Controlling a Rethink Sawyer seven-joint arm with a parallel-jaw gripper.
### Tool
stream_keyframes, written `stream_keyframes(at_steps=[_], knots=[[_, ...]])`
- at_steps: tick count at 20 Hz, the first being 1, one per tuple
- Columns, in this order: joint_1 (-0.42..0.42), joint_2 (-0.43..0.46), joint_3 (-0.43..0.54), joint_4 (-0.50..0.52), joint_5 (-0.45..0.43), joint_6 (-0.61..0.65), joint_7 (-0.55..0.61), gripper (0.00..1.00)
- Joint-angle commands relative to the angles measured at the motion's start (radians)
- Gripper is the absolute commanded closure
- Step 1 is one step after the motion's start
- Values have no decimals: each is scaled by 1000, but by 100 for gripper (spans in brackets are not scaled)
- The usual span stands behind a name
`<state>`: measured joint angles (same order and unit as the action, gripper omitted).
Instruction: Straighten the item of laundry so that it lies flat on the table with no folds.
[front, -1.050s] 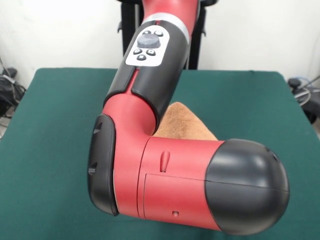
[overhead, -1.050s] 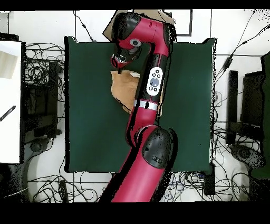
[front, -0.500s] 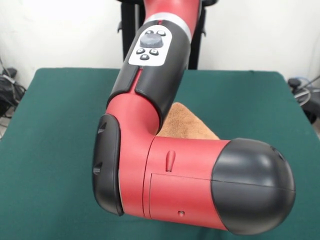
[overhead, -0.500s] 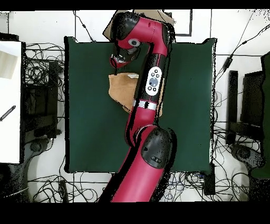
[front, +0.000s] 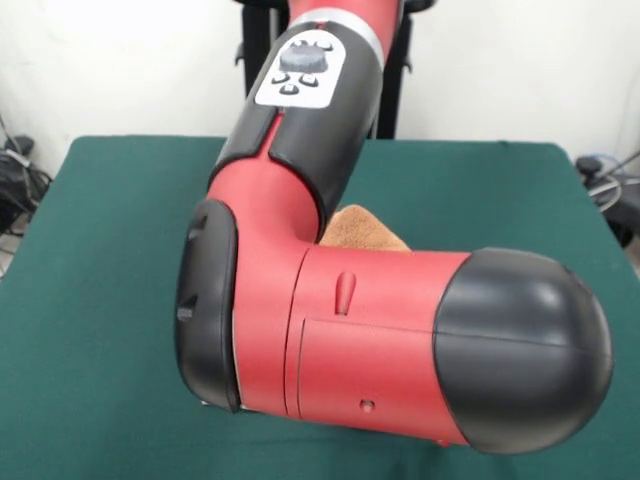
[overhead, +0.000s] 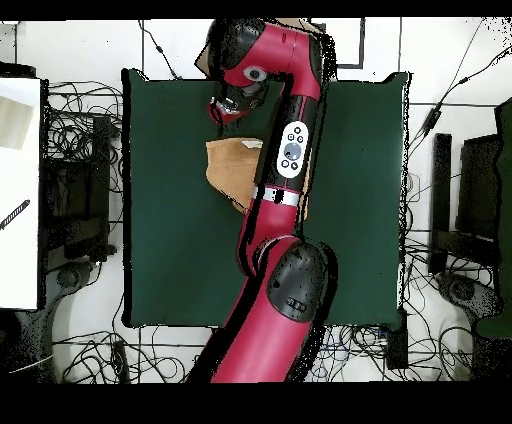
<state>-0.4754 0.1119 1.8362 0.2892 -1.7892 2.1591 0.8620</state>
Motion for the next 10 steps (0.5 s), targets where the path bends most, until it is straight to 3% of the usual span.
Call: stream_keyframes(at_steps=[1, 10], knots=[[18, -75, -73, -82, -134, 112, 170, 0], [9, -104, -14, -94, -225, 172, 128, 0]])
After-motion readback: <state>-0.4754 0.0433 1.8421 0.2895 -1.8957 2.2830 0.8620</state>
